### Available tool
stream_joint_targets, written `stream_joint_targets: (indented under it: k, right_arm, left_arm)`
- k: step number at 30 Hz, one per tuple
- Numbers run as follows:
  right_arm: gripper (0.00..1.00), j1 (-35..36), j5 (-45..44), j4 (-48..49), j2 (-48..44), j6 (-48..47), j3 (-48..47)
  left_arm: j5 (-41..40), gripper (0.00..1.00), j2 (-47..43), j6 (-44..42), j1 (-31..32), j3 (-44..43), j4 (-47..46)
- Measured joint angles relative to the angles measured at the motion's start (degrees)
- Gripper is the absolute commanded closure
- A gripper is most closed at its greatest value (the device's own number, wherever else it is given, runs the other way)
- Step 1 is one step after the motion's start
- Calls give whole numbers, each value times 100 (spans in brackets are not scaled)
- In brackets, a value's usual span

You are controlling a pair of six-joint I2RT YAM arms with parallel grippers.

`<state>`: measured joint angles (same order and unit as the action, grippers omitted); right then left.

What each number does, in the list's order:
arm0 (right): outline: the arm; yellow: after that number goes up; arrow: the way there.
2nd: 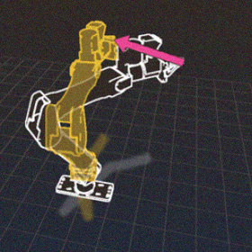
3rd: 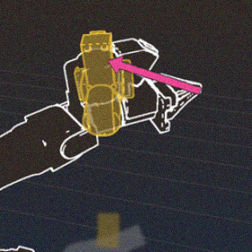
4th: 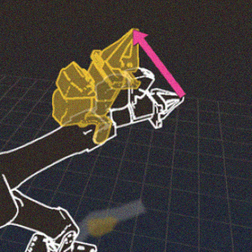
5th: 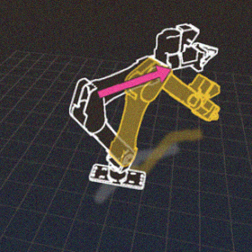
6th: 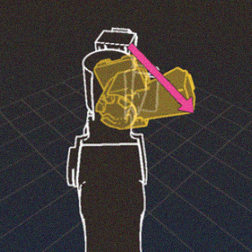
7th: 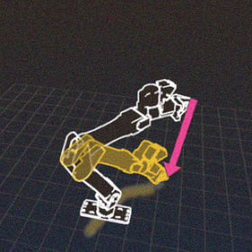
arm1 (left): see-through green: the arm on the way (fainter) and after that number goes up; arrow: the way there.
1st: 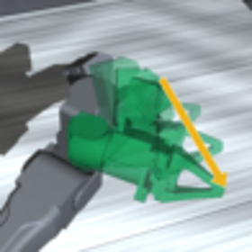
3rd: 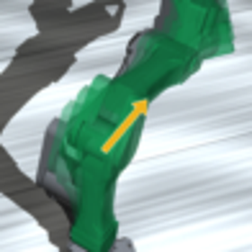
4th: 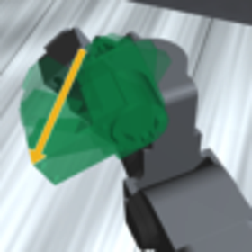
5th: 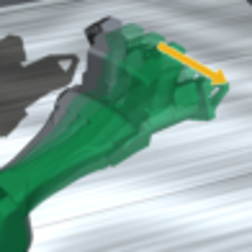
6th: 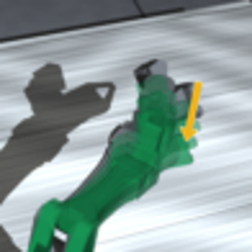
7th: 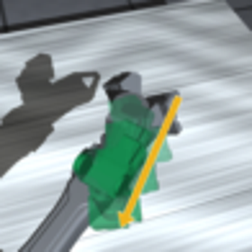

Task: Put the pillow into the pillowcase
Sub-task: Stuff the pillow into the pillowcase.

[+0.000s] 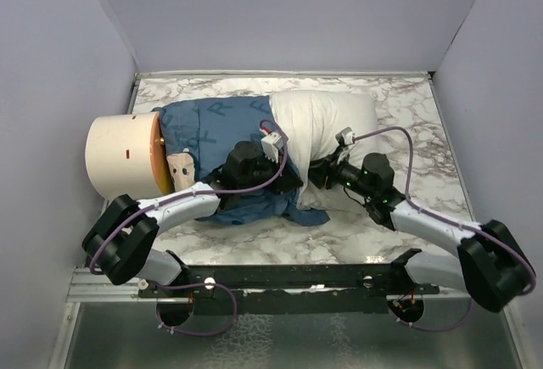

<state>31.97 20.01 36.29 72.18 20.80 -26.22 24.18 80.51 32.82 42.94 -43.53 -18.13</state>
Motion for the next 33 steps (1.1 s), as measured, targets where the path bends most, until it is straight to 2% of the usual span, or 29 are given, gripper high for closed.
stream_joint_targets:
  k: [5, 9, 13, 18, 19, 20, 21, 22, 24, 25, 26, 27, 31, 33]
  right_arm:
    - [26, 109, 7, -1158, -1394, -651, -2]
    - [3, 173, -13, -1989, -1838, -1204, -1016]
    - [0, 173, -114, -2369, -1252, -1637, -2310]
    - [1, 57, -389, -2680, -33, -1764, -3106]
    - [4, 0, -446, -2739, 181, -1757, -3101]
    - [11, -74, -525, -2826, 439, -1744, -3080]
    - [24, -120, -568, -2874, 671, -1738, -3051]
    - [33, -166, -573, -2804, 997, -1714, -2988]
    - [69, -184, -570, -2594, 1325, -1672, -2914]
    - [83, -197, -533, -2382, 1458, -1641, -2844]
    - [93, -210, -463, -2127, 1545, -1565, -2734]
    - [97, -212, -380, -1832, 1585, -1475, -2586]
    - [99, -214, -37, -444, 1482, -1003, -1661]
    - [99, -227, 22, 52, 1394, -817, -1364]
  left_arm:
    - [323, 100, -13, 28, -50, 673, -994]
    - [428, 100, -17, -17, -50, 957, -1561]
    - [507, 100, -50, -144, -48, 1231, -1961]
    - [540, 100, -120, -343, -46, 1443, -2194]
    - [544, 100, -138, -380, -44, 1462, -2203]
    - [546, 100, -160, -422, -44, 1486, -2216]
    - [546, 100, -179, -450, -44, 1504, -2218]
    - [549, 100, -203, -501, -44, 1526, -2214]
    - [546, 100, -232, -562, -44, 1561, -2184]
    - [540, 100, -251, -601, -46, 1569, -2142]
    - [531, 100, -271, -638, -50, 1572, -2083]
    - [518, 97, -308, -671, -50, 1569, -2006]
    - [361, 52, -745, -831, -44, 1451, -1093]
    - [205, 40, -1115, -879, -13, 1239, -372]
